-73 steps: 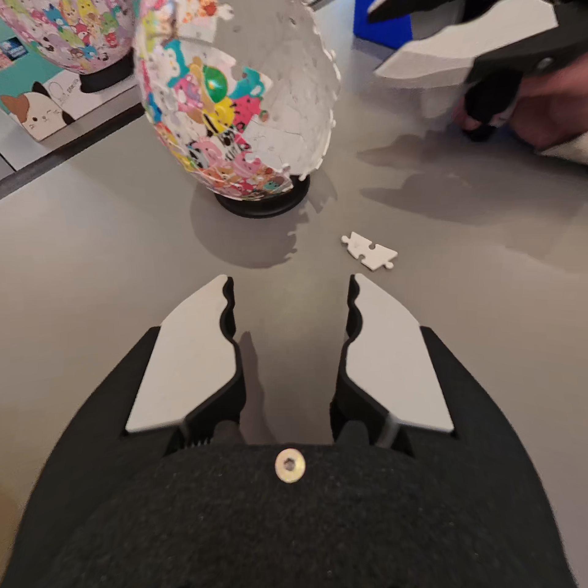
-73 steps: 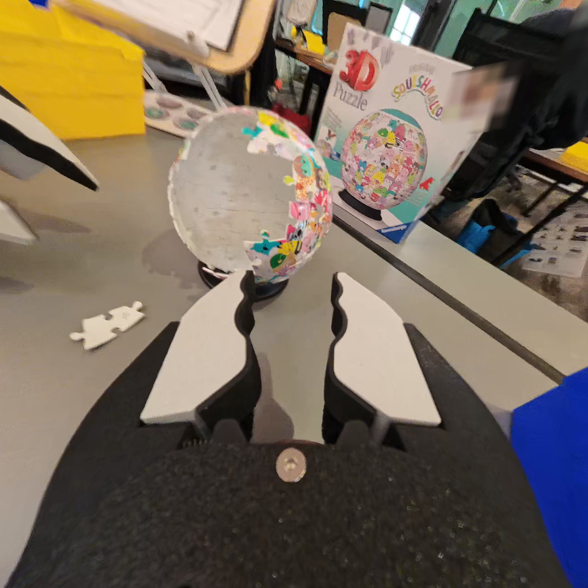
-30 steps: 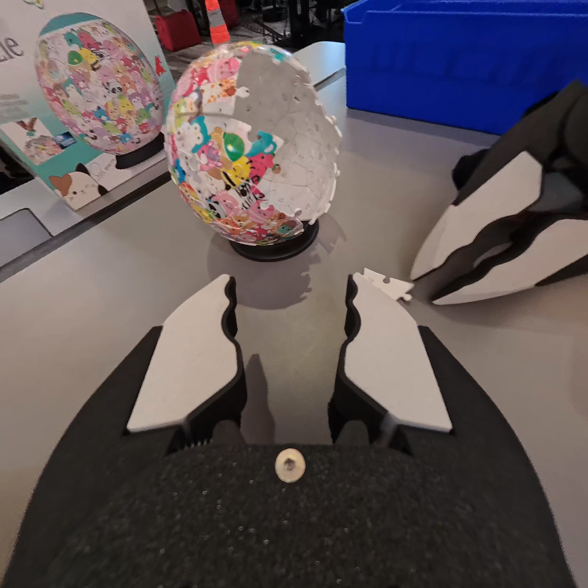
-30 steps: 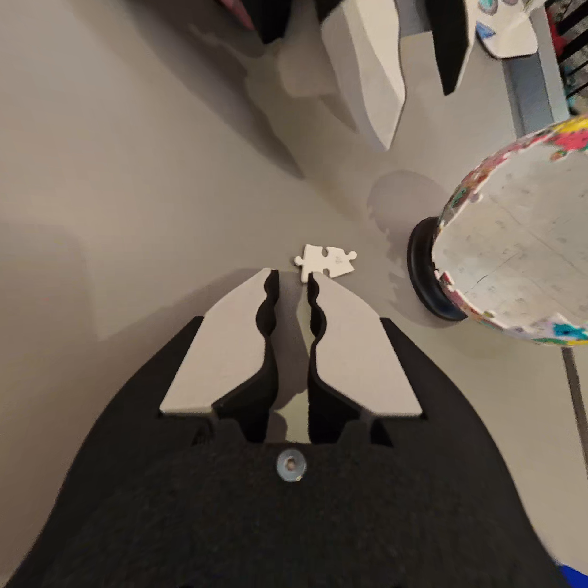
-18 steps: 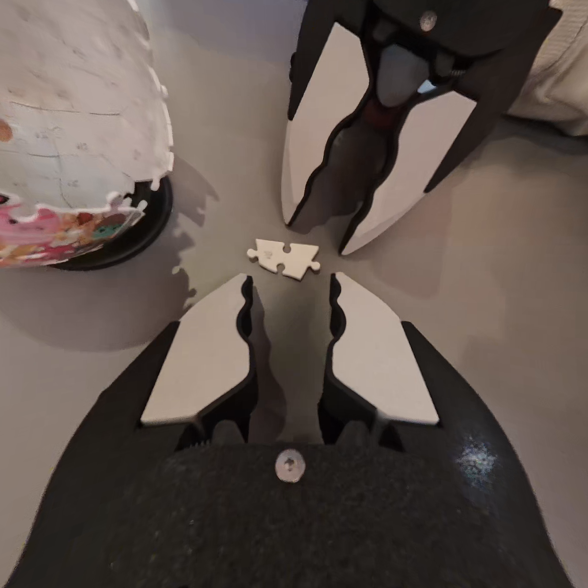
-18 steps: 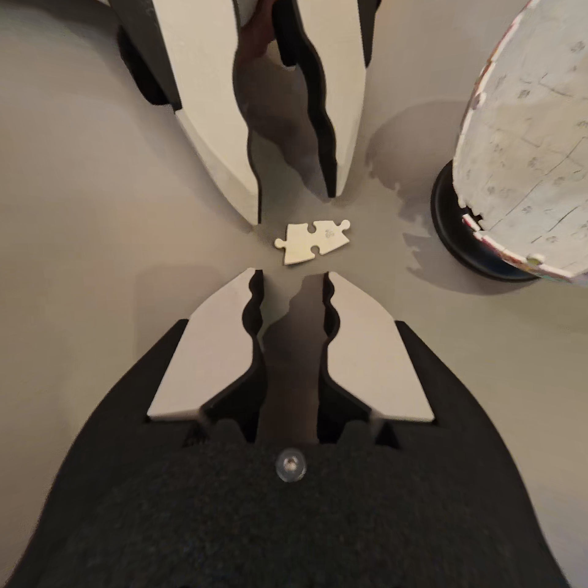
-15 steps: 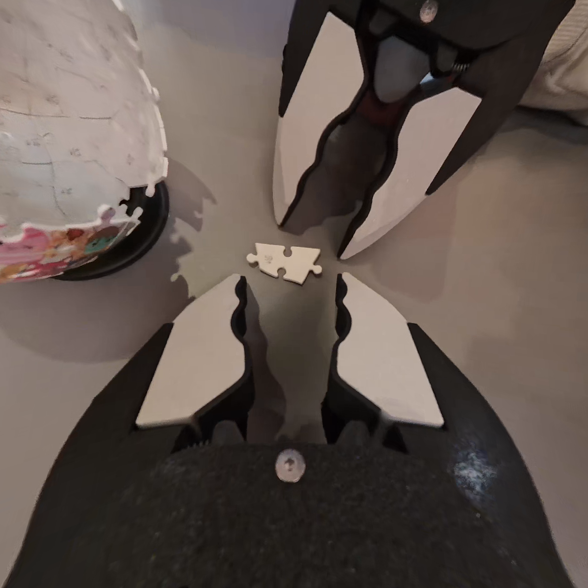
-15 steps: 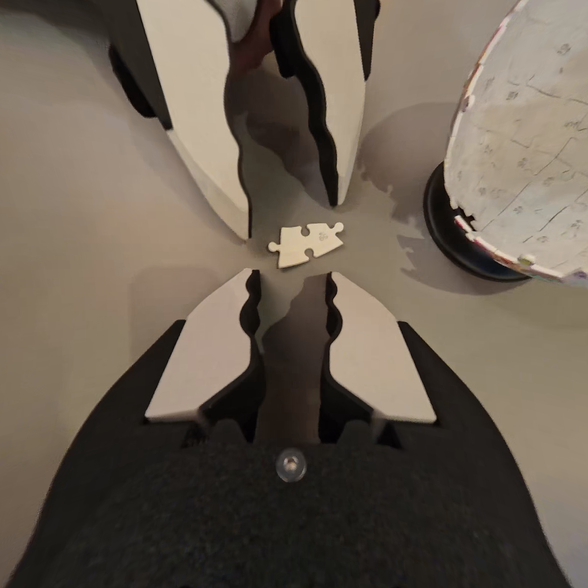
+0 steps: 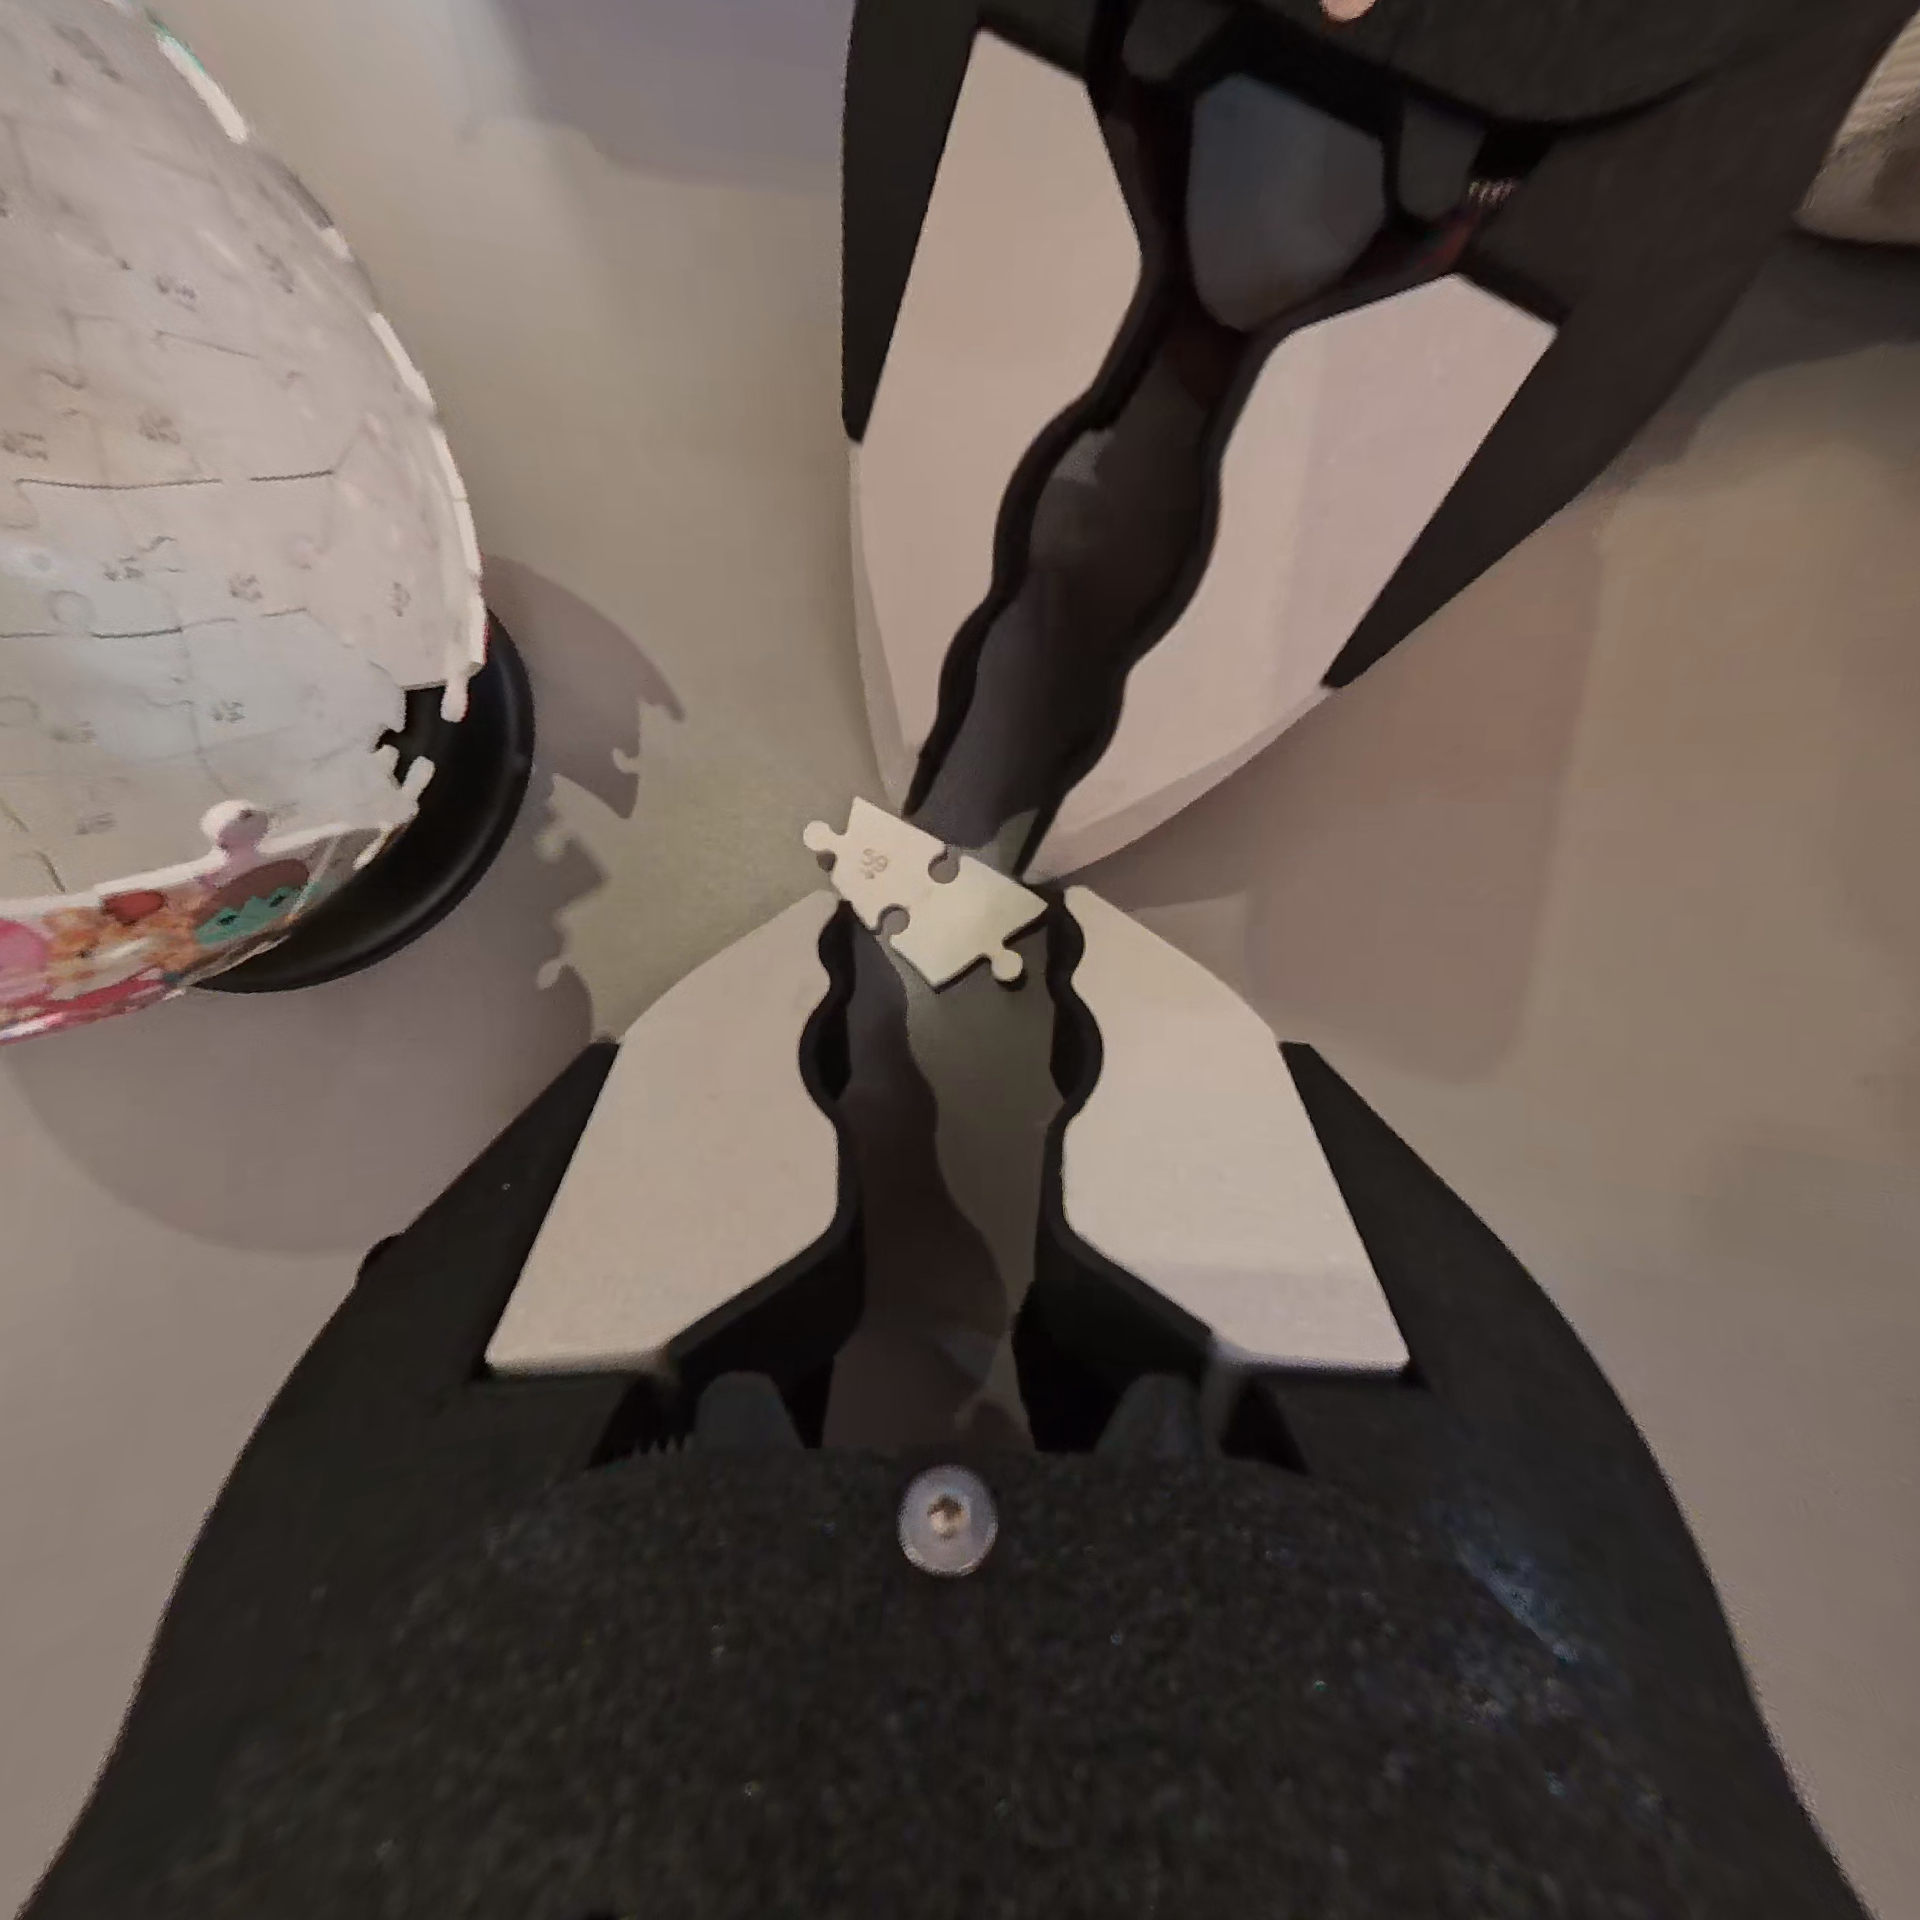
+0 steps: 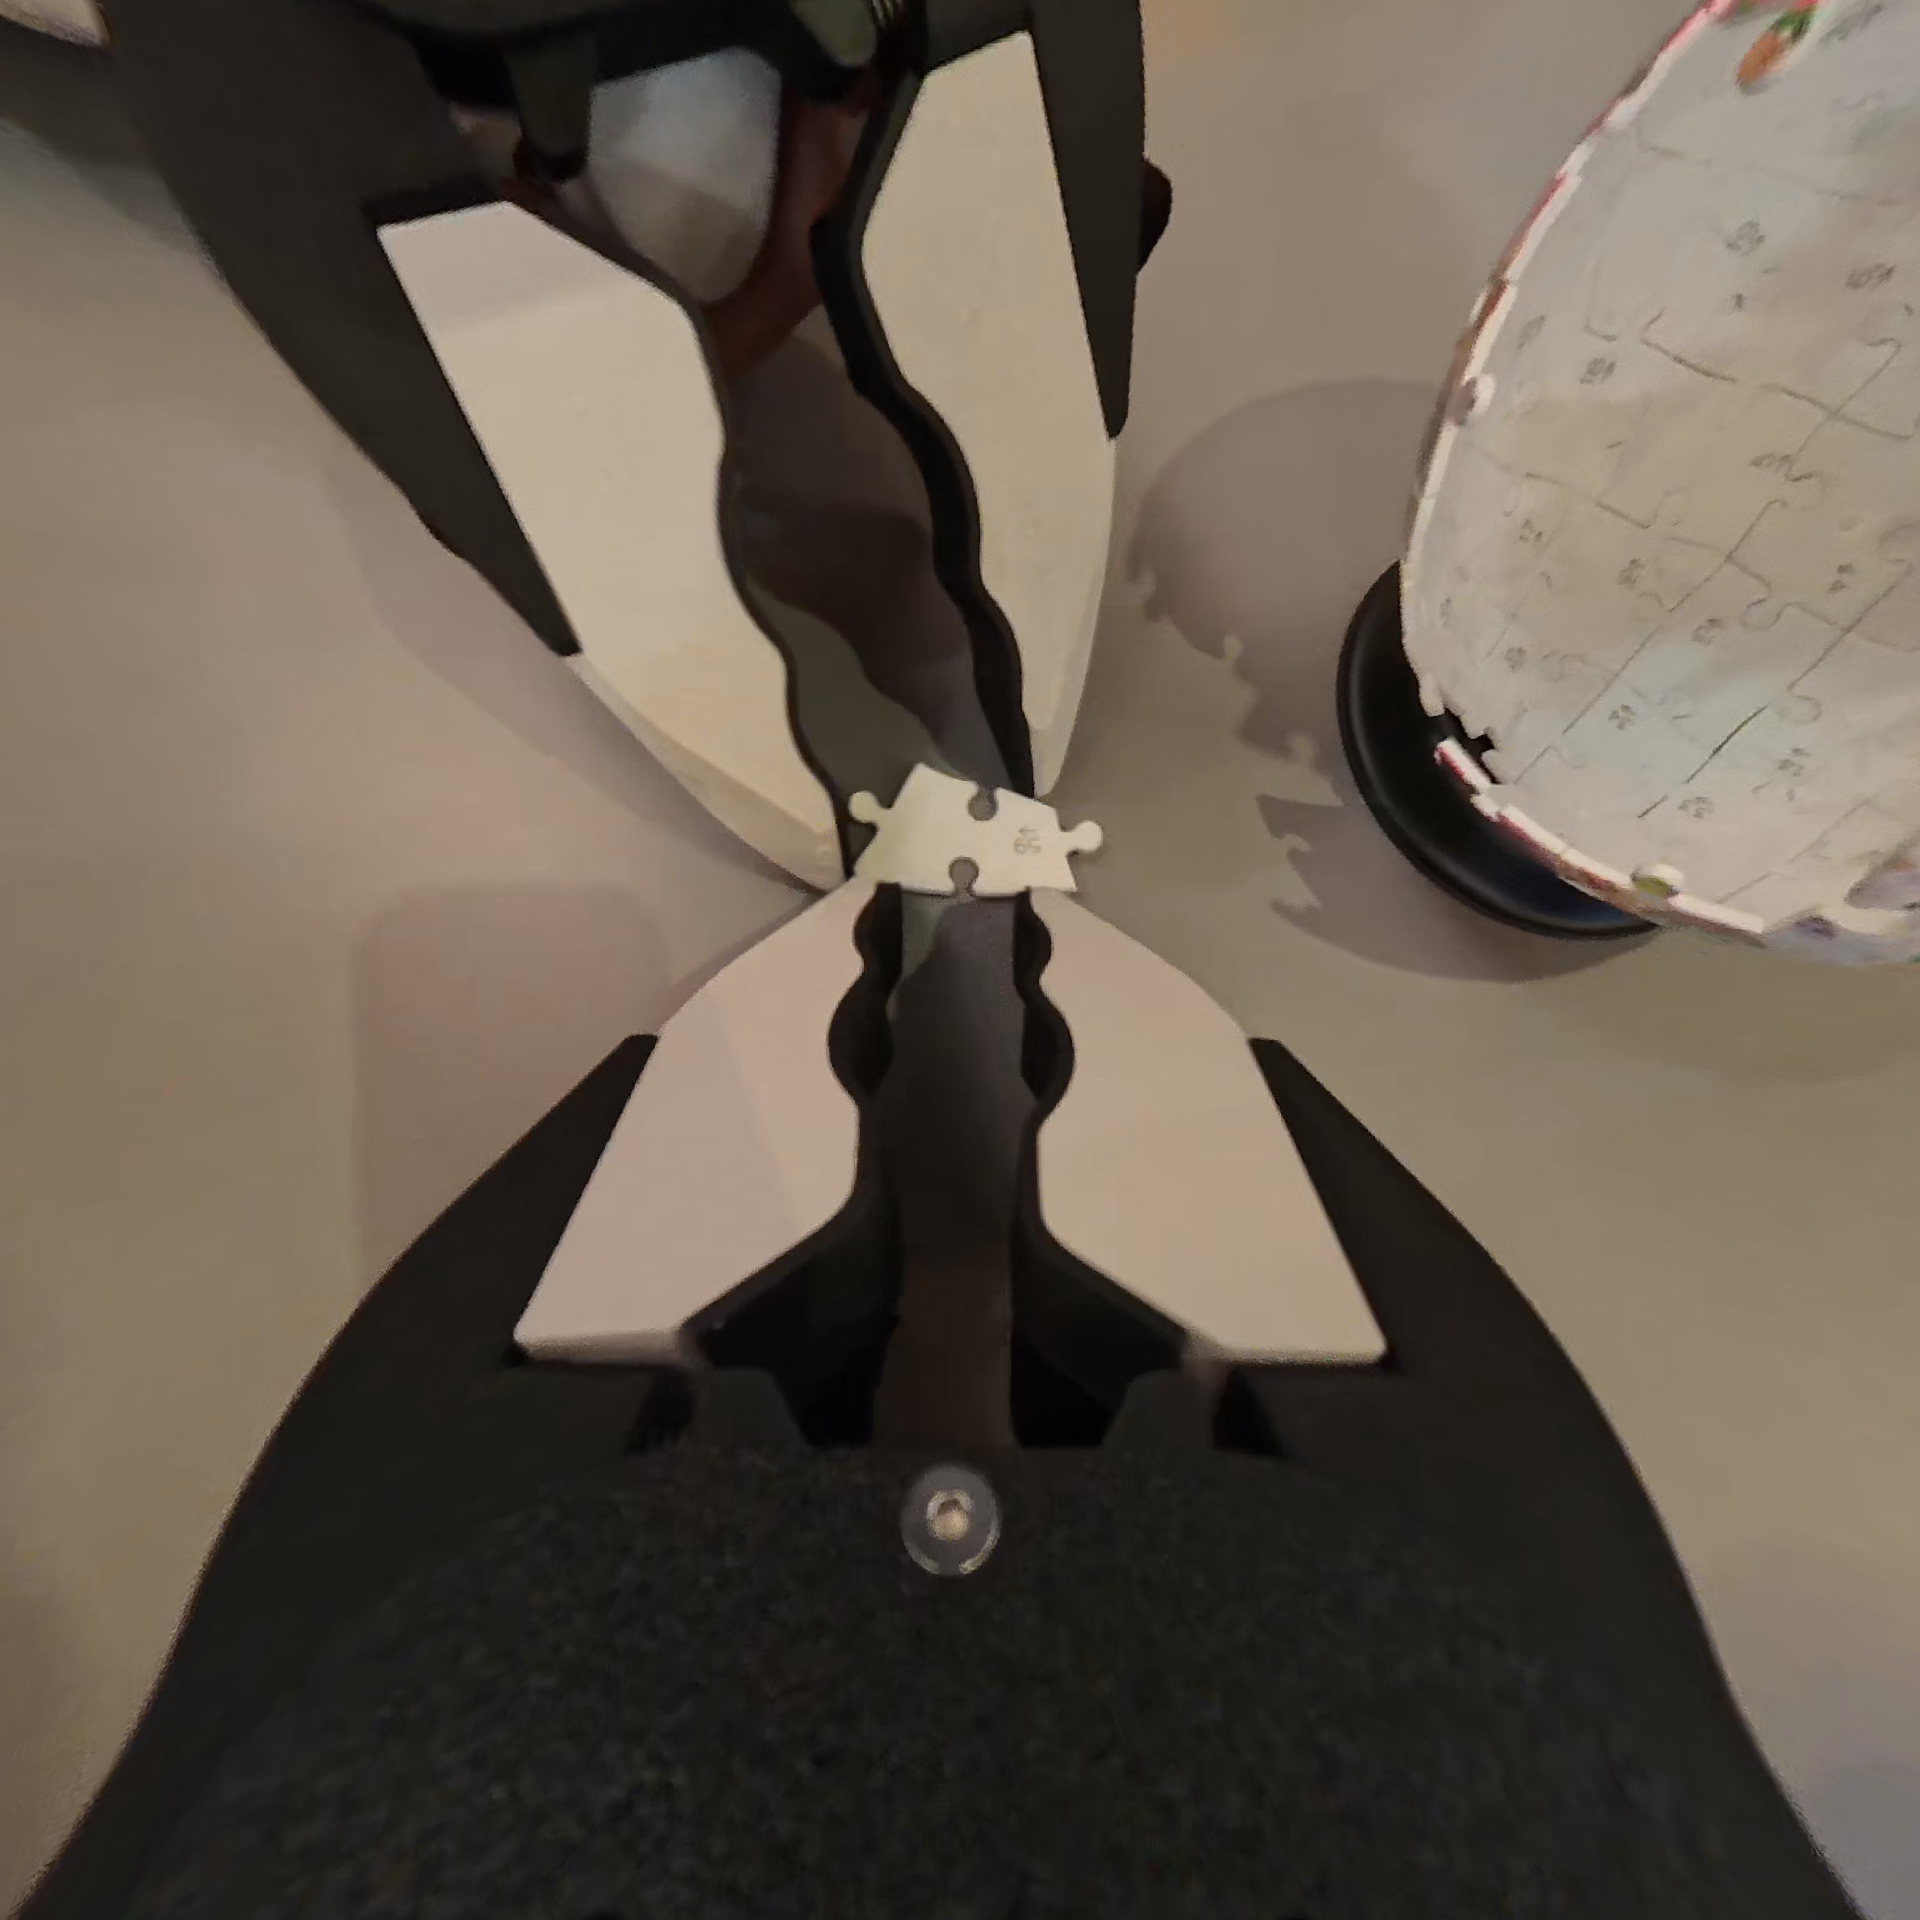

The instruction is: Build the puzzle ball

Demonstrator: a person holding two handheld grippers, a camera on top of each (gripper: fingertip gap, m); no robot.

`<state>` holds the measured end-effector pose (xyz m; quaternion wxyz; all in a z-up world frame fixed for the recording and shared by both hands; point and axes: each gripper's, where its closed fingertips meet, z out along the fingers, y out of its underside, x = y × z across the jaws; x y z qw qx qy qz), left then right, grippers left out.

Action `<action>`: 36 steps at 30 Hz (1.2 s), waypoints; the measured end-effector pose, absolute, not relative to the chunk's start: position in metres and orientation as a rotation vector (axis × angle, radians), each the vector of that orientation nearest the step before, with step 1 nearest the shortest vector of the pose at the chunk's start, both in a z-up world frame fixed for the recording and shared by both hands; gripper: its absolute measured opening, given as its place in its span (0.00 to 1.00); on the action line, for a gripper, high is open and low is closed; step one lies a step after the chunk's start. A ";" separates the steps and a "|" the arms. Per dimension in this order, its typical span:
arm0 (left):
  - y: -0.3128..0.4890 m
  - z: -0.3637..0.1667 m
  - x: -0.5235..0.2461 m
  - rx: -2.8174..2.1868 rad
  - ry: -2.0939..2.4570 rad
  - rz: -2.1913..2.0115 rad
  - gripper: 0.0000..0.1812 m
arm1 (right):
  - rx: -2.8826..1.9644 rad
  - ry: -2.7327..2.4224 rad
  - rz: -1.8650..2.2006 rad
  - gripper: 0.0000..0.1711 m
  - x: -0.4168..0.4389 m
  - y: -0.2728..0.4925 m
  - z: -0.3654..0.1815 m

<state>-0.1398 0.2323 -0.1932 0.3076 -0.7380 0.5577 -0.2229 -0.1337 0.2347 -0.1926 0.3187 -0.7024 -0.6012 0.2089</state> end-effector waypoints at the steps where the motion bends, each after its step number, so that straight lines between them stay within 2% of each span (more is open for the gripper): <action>1: 0.232 -0.192 -0.140 -1.945 1.472 -0.599 0.17 | -1.820 -1.586 0.551 0.13 -0.134 0.233 -0.190; 2: 0.230 -0.189 -0.139 -1.931 1.468 -0.626 0.00 | -1.793 -1.592 0.546 0.14 -0.133 0.232 -0.189; 4: 0.232 -0.184 -0.139 -1.922 1.435 -0.658 0.00 | -1.760 -1.593 0.509 0.21 -0.132 0.233 -0.187; 10: 0.242 -0.174 -0.158 -1.947 1.382 -0.576 0.00 | -1.791 -1.548 0.439 0.19 -0.126 0.245 -0.189; 11: 0.248 -0.175 -0.165 -1.969 1.364 -0.530 0.03 | -1.790 -1.543 0.425 0.19 -0.127 0.247 -0.189; 13: 0.259 -0.180 -0.174 -2.021 1.332 -0.486 0.16 | -1.794 -1.560 0.425 0.17 -0.129 0.245 -0.191; 17: 0.261 -0.181 -0.168 -2.007 1.331 -0.538 0.21 | -1.803 -1.559 0.442 0.17 -0.132 0.243 -0.191; 21: 0.261 -0.192 -0.166 -2.006 1.383 -0.468 0.20 | -1.819 -1.556 0.459 0.17 -0.132 0.244 -0.192; 26: 0.260 -0.193 -0.154 -1.995 1.361 -0.472 0.12 | -1.819 -1.553 0.456 0.16 -0.132 0.244 -0.192; 28: 0.258 -0.193 -0.152 -1.990 1.373 -0.487 0.01 | -1.827 -1.547 0.458 0.16 -0.131 0.245 -0.192; 29: 0.259 -0.193 -0.152 -1.985 1.371 -0.479 0.00 | -1.830 -1.543 0.457 0.16 -0.131 0.245 -0.192; 32: 0.260 -0.192 -0.156 -1.980 1.377 -0.428 0.00 | -1.831 -1.538 0.448 0.17 -0.131 0.247 -0.192; 34: 0.263 -0.188 -0.160 -1.973 1.358 -0.400 0.08 | -1.808 -1.522 0.428 0.18 -0.131 0.254 -0.189; 36: 0.268 -0.186 -0.164 -1.996 1.324 -0.400 0.10 | -1.830 -1.477 0.452 0.16 -0.133 0.264 -0.186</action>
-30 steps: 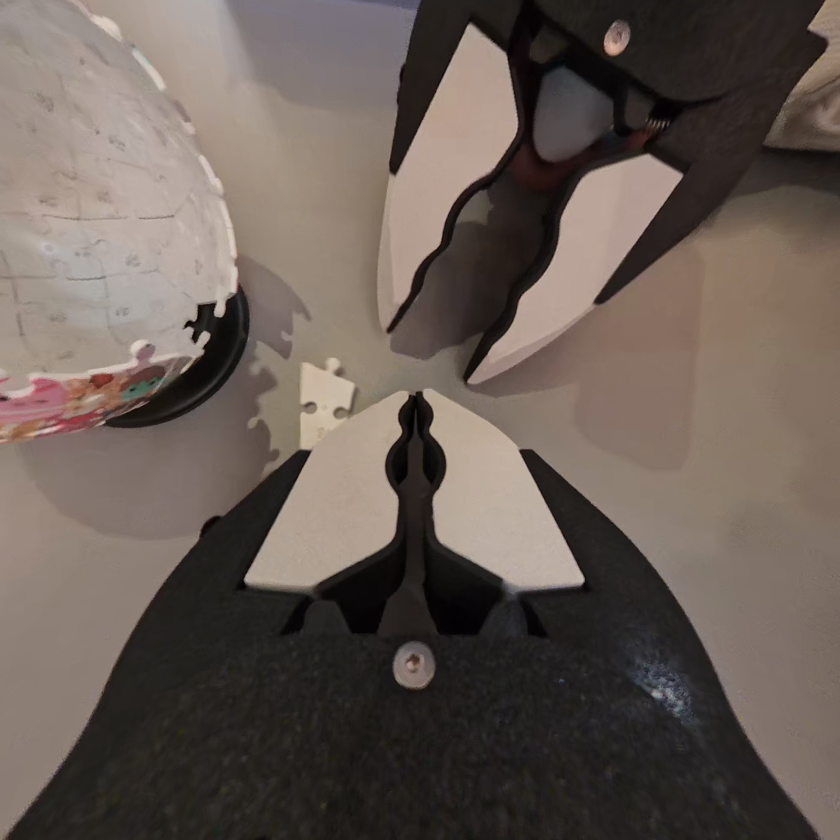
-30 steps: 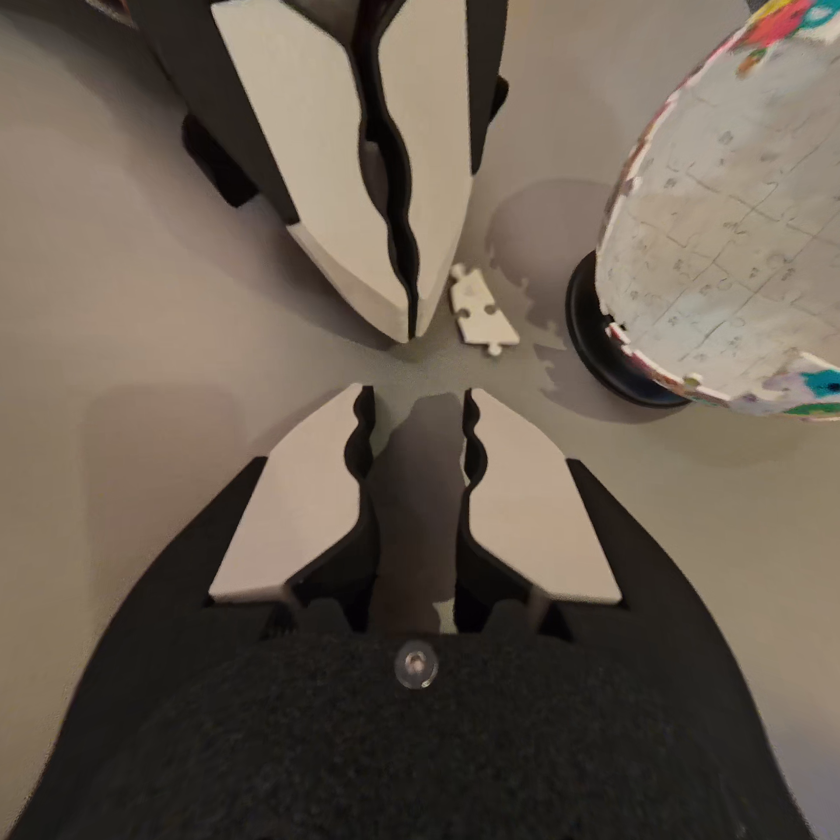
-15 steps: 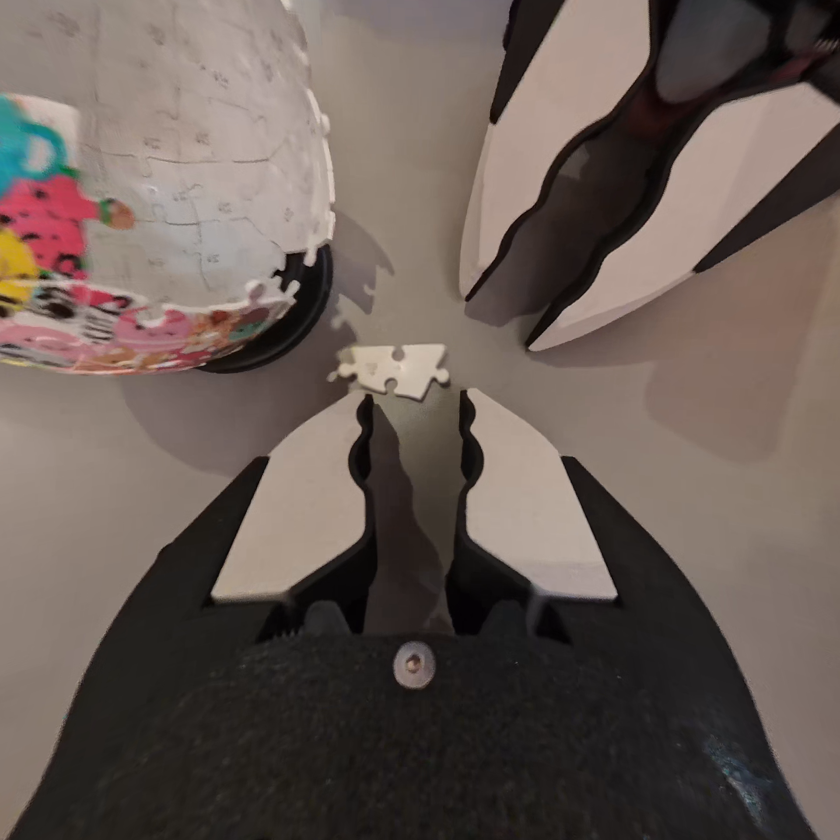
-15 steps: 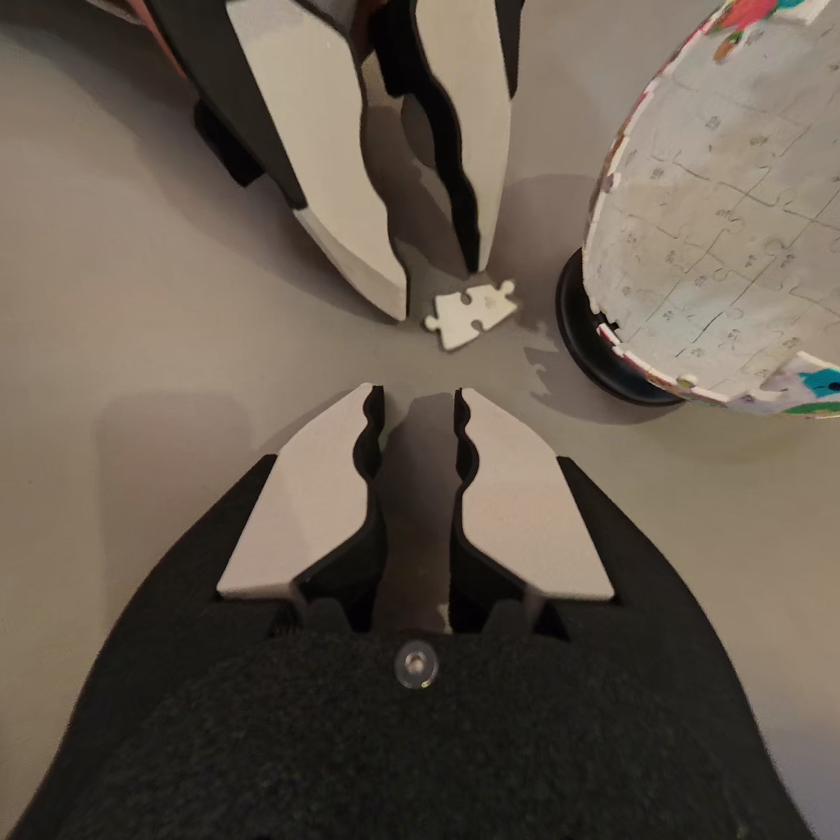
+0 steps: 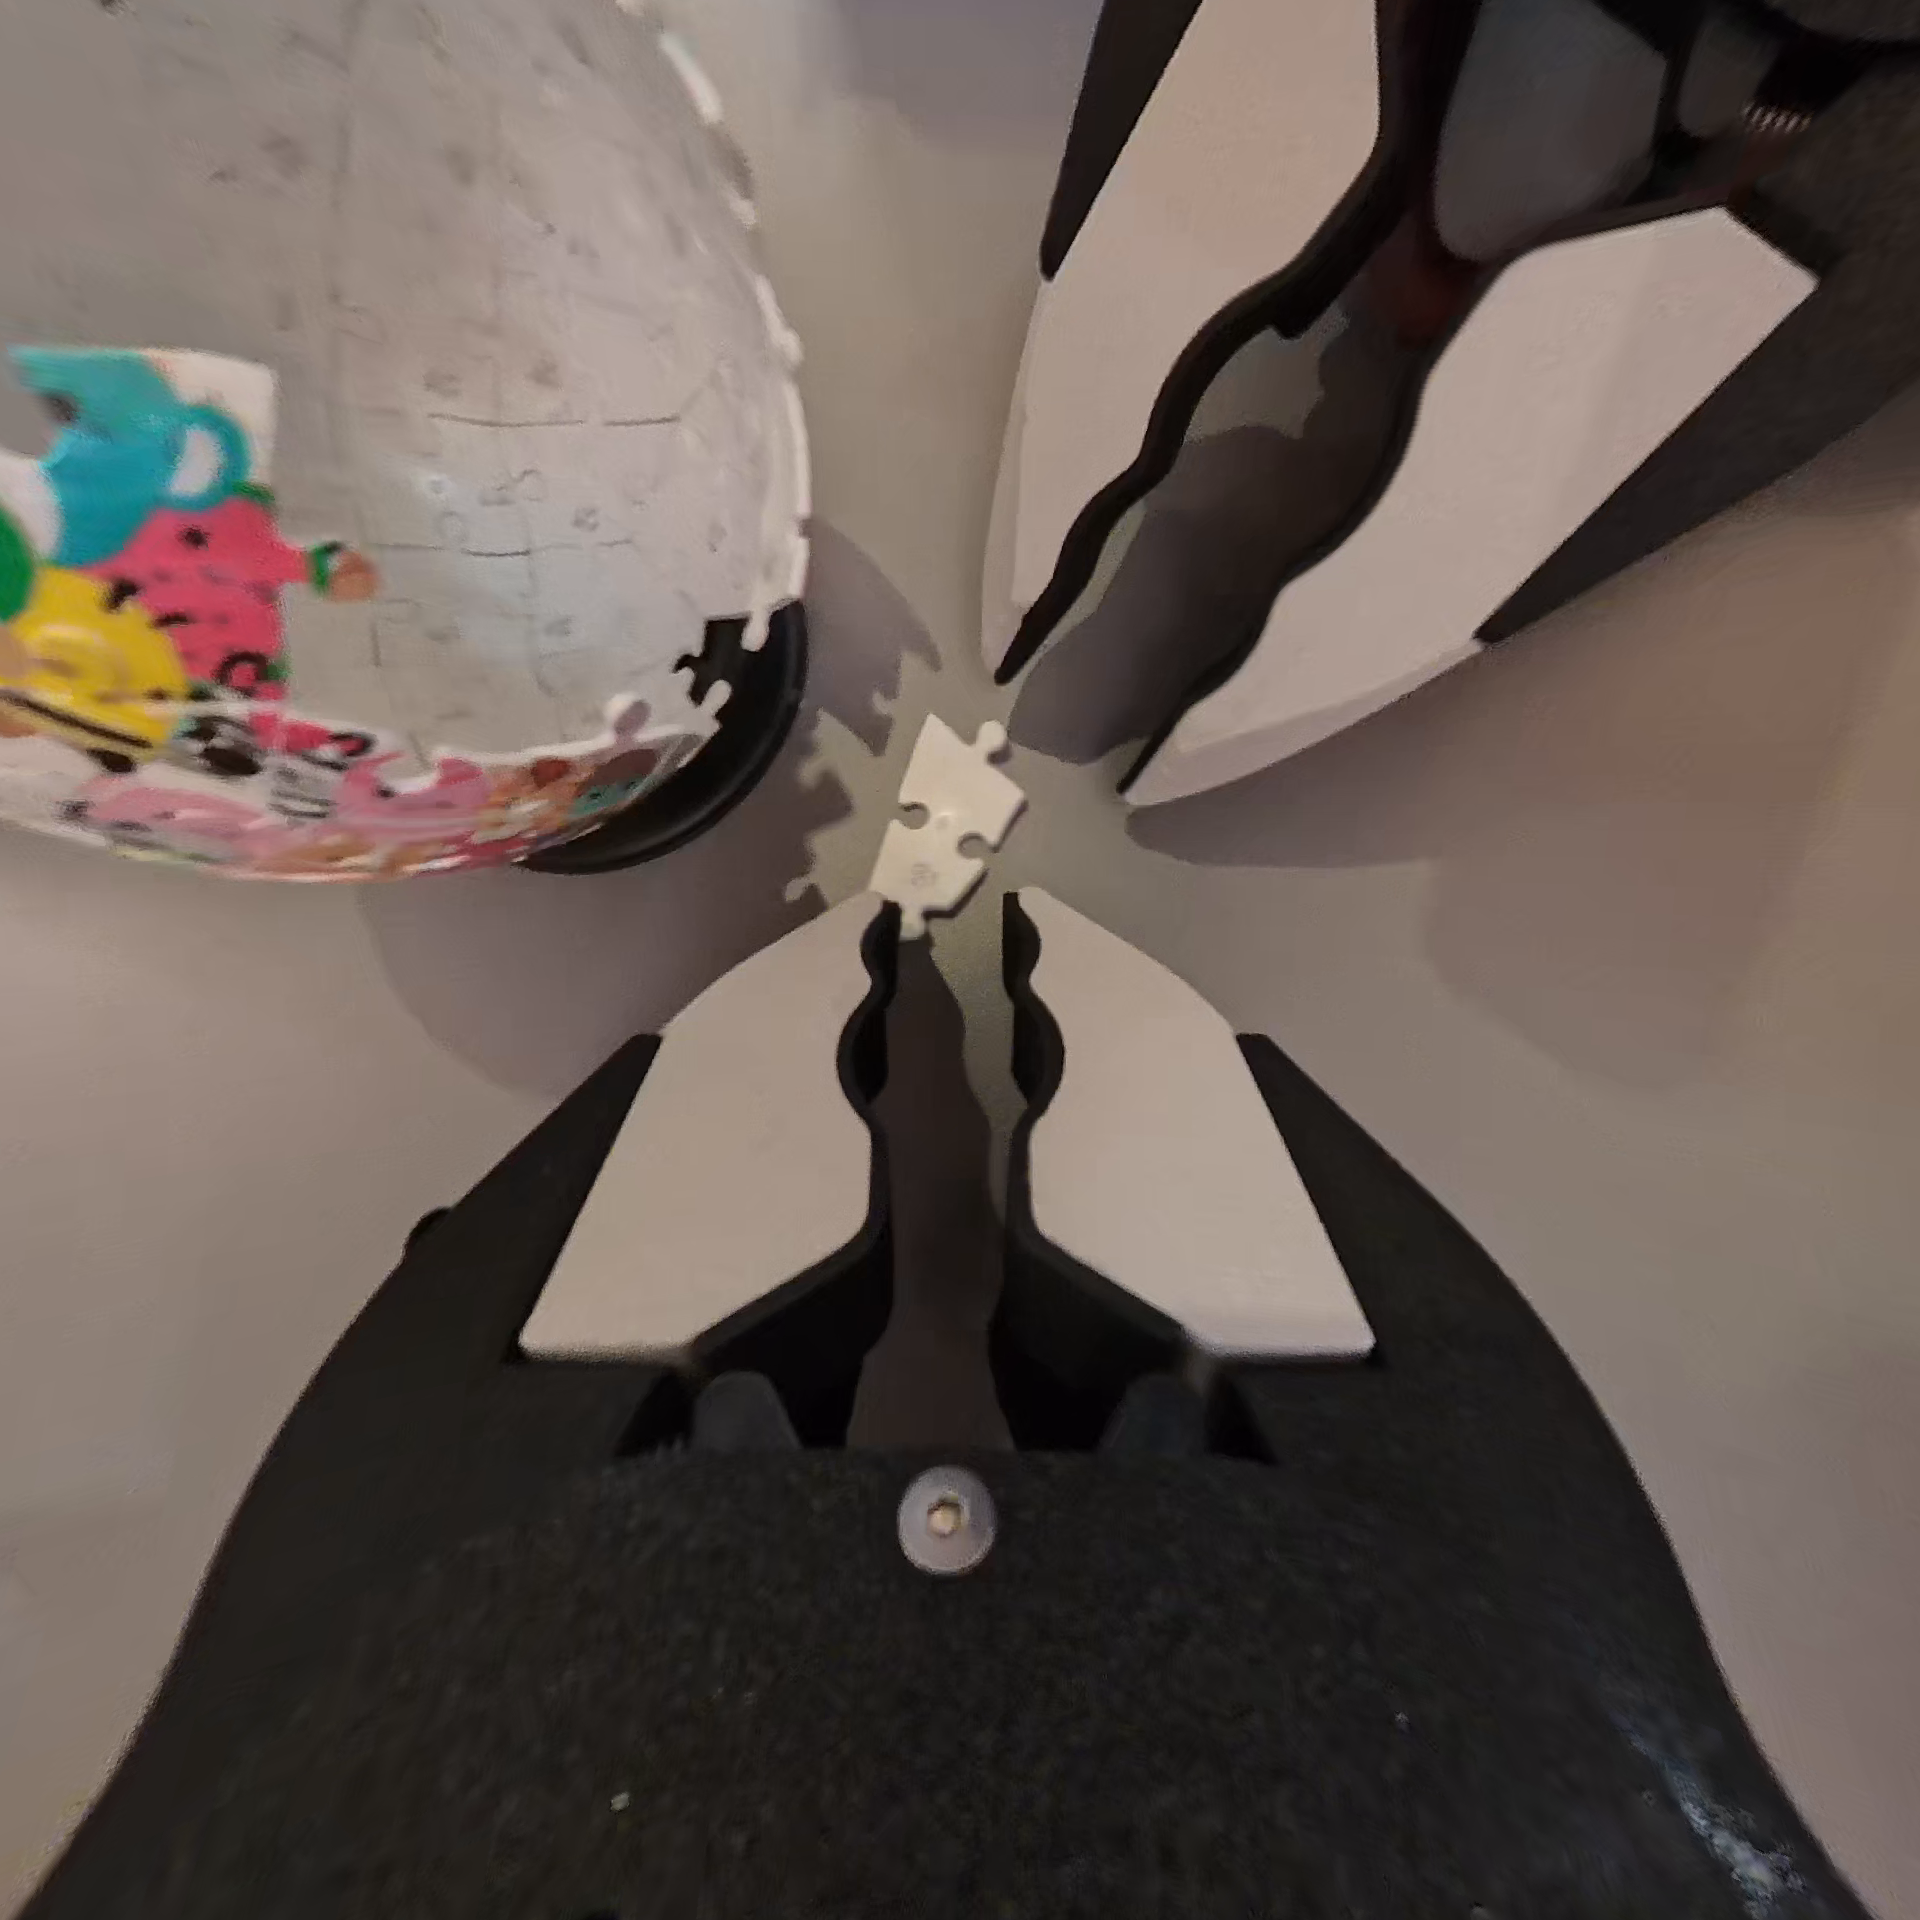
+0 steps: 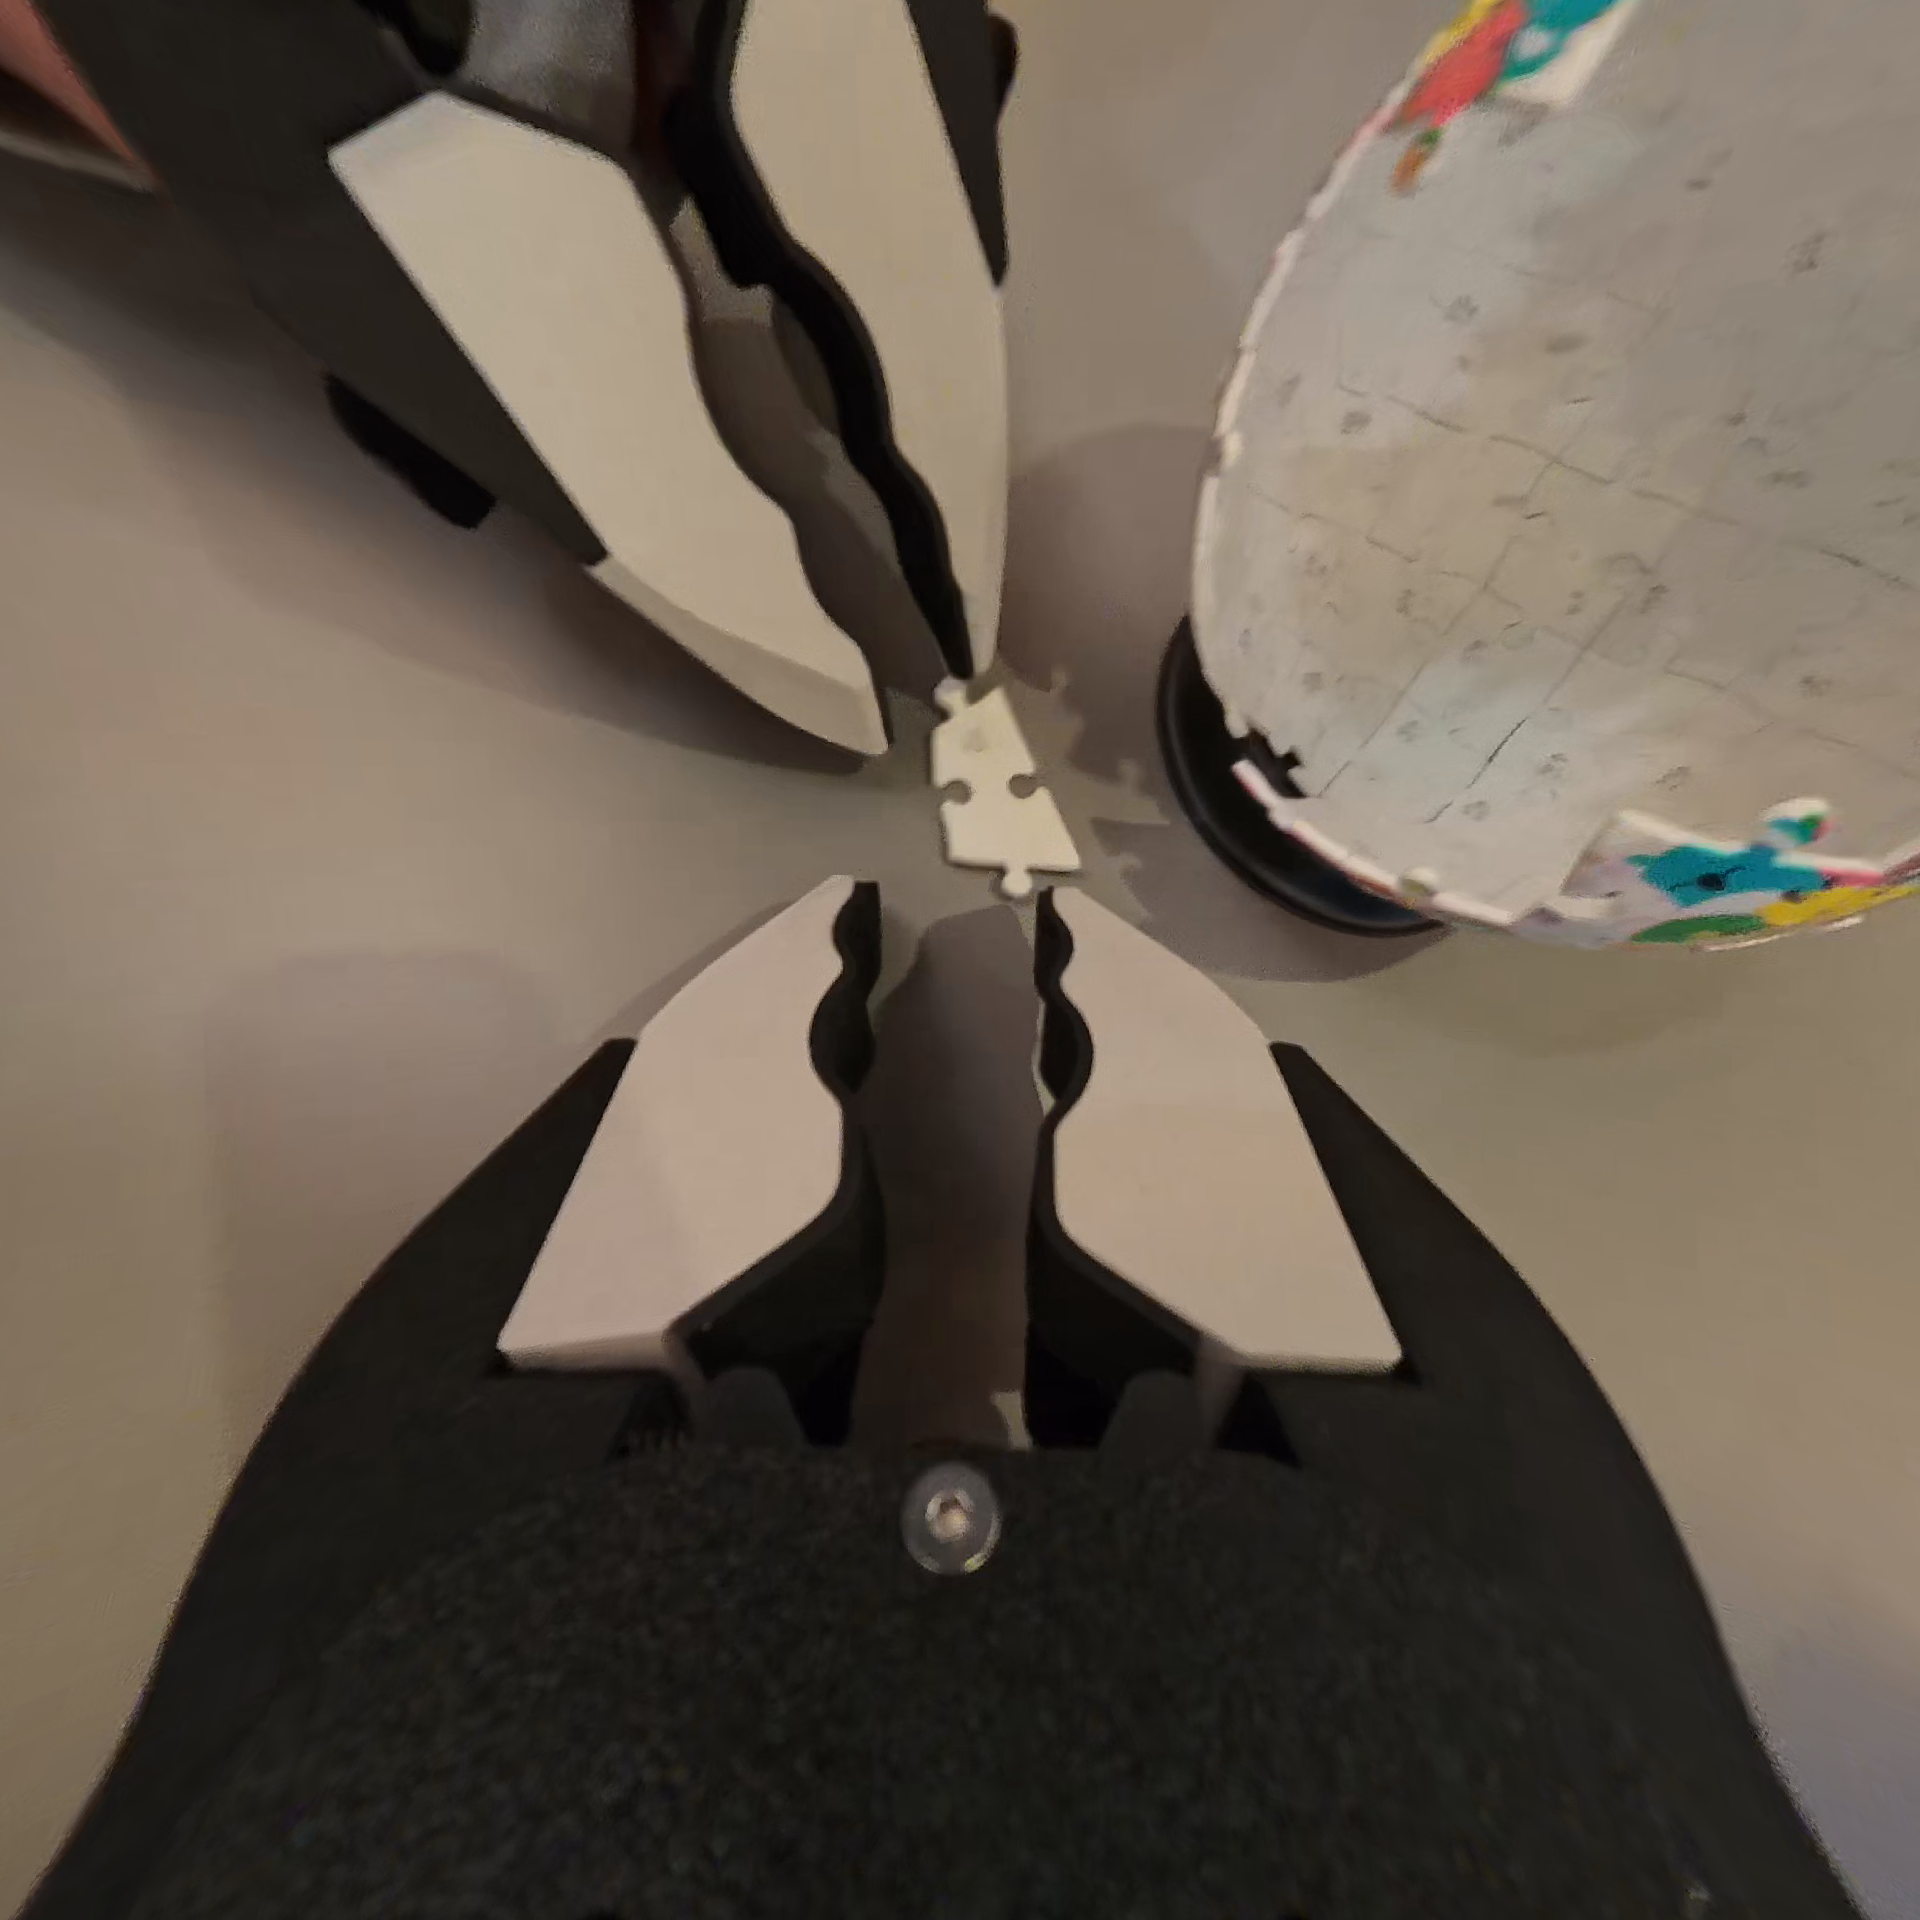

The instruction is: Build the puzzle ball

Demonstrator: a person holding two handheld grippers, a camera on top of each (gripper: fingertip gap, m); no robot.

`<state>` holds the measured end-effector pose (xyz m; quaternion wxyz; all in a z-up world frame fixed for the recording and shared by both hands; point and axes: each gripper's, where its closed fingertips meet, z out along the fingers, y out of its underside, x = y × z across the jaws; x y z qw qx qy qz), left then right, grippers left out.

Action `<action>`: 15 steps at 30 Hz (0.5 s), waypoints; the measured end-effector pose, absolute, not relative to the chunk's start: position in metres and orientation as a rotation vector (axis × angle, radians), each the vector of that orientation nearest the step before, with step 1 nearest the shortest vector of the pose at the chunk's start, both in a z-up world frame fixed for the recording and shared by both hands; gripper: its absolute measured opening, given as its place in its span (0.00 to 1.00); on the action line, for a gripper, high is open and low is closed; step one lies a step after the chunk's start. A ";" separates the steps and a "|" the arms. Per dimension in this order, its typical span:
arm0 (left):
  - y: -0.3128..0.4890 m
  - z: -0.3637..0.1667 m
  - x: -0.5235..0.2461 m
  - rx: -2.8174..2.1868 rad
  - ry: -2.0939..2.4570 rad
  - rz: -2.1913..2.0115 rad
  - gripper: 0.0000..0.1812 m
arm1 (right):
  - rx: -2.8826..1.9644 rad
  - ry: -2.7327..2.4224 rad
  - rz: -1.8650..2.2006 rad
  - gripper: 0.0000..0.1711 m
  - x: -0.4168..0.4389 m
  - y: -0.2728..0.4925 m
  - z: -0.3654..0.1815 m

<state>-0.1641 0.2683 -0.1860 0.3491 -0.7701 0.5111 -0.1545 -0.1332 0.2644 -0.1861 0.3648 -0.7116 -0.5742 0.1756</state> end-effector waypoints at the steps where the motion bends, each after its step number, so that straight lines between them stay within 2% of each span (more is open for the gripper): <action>1: 0.271 -0.186 -0.165 -2.006 1.309 -0.411 0.10 | -1.848 -1.461 0.471 0.14 -0.135 0.270 -0.186; 7: 0.276 -0.194 -0.163 -2.037 1.311 -0.424 0.06 | -1.927 -1.505 0.499 0.06 -0.133 0.282 -0.196; 15: 0.269 -0.193 -0.166 -1.988 1.415 -0.449 0.05 | -1.802 -1.575 0.488 0.06 -0.136 0.272 -0.189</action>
